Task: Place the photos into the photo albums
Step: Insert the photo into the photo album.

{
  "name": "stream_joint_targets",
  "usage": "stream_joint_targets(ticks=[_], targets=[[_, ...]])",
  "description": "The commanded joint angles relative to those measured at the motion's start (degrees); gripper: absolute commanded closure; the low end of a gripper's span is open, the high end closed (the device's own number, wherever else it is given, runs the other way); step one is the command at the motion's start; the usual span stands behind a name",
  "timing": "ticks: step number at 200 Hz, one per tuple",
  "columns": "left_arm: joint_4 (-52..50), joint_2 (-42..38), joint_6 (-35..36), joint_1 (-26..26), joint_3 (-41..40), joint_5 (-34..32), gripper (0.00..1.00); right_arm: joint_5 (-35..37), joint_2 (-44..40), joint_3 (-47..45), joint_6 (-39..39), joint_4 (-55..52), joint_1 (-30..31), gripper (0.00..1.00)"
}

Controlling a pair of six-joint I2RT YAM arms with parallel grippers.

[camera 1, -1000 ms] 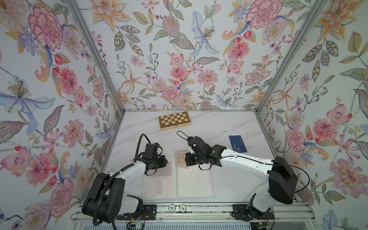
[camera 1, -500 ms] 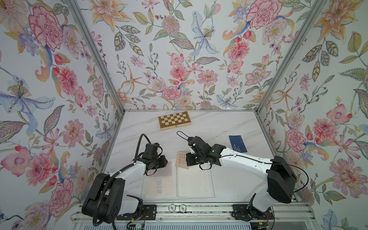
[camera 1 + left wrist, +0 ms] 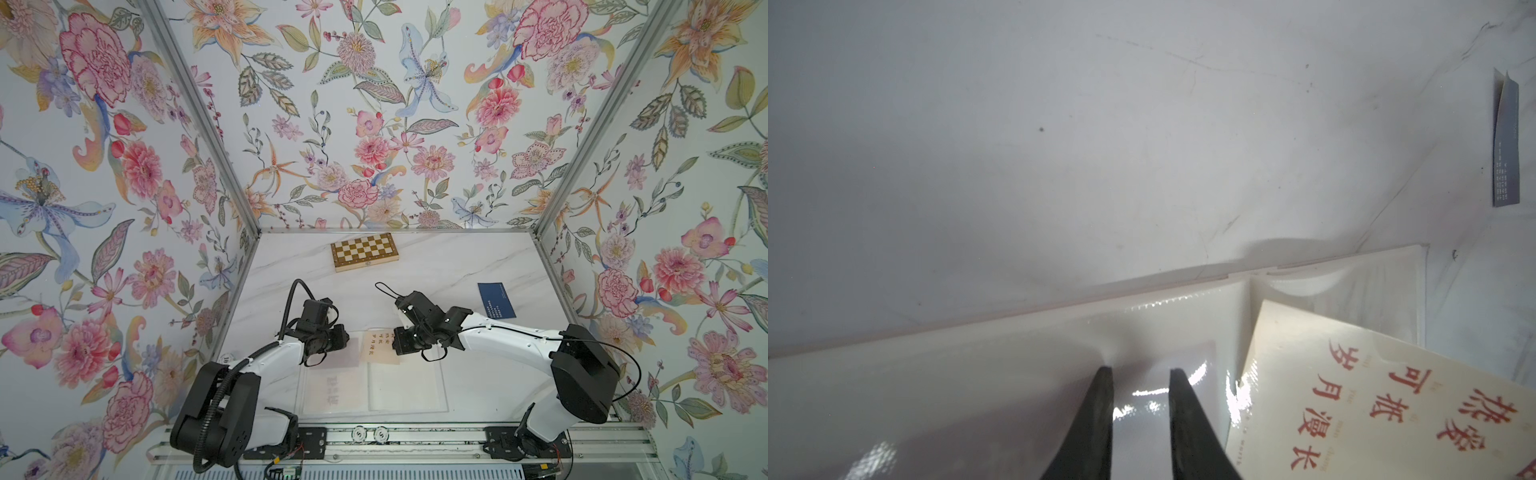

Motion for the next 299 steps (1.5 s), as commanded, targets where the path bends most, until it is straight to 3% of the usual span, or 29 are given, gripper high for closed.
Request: stream_joint_targets(ticks=[1, 166, 181, 240, 299], targets=[[-2.77, -1.29, 1.02, 0.66, -0.91, -1.77, 0.77, -1.21, -0.67, -1.24, 0.33, 1.48, -0.64, 1.0], [-9.76, -8.98, 4.04, 2.31, -0.54, -8.4, 0.63, -12.54, 4.59, -1.92, -6.34, 2.92, -5.88, 1.0], [-9.88, -9.42, 3.96, 3.02, -0.99, -8.73, 0.54, -14.24, 5.33, -1.19, -8.02, 2.97, -6.2, 1.0], [-10.26, -11.35, 3.42, 6.21, -2.82, -8.98, 0.4, -18.13, 9.73, 3.6, -13.51, 1.94, -6.28, 1.0], [-10.44, -13.28, 2.8, 8.57, -4.78, -9.06, 0.33, -19.32, 14.49, 7.91, -13.81, 2.21, -6.27, 1.0]])
